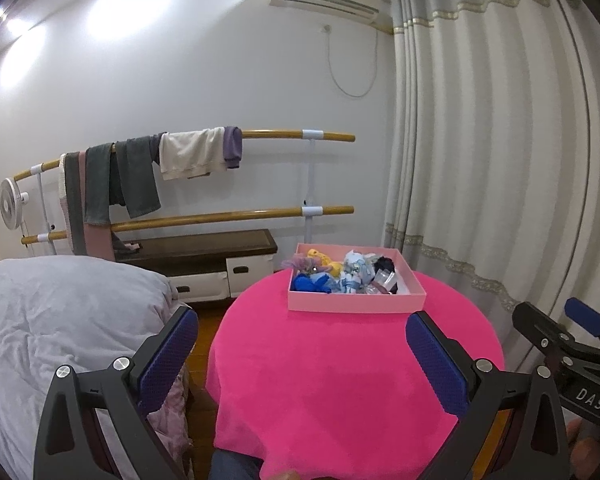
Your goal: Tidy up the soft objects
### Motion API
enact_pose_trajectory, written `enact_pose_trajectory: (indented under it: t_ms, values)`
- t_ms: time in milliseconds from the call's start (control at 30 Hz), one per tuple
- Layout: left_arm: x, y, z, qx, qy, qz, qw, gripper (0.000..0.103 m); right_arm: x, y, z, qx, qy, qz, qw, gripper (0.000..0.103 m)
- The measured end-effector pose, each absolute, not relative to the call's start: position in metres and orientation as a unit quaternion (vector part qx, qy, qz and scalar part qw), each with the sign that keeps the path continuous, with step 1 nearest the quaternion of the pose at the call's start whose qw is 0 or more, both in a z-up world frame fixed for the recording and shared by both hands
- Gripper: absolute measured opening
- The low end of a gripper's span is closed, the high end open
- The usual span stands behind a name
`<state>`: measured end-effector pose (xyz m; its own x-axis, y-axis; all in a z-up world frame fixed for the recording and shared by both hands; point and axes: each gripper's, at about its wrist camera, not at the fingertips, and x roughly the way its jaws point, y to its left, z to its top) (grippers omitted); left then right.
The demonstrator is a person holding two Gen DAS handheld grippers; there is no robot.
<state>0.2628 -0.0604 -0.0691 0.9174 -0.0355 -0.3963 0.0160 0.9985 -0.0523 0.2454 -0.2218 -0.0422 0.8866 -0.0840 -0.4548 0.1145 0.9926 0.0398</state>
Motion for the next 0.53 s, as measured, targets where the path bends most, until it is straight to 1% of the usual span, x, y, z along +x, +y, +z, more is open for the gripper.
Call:
enact_pose_trajectory:
  t_ms: [533]
  values:
    - [0.2632,-0.0687,-0.0735,-0.021,0.196,-0.013,0.98,0.103,0.2457,-0.22,-0.0382,0.033,0.229,-0.046,0.972,0.103]
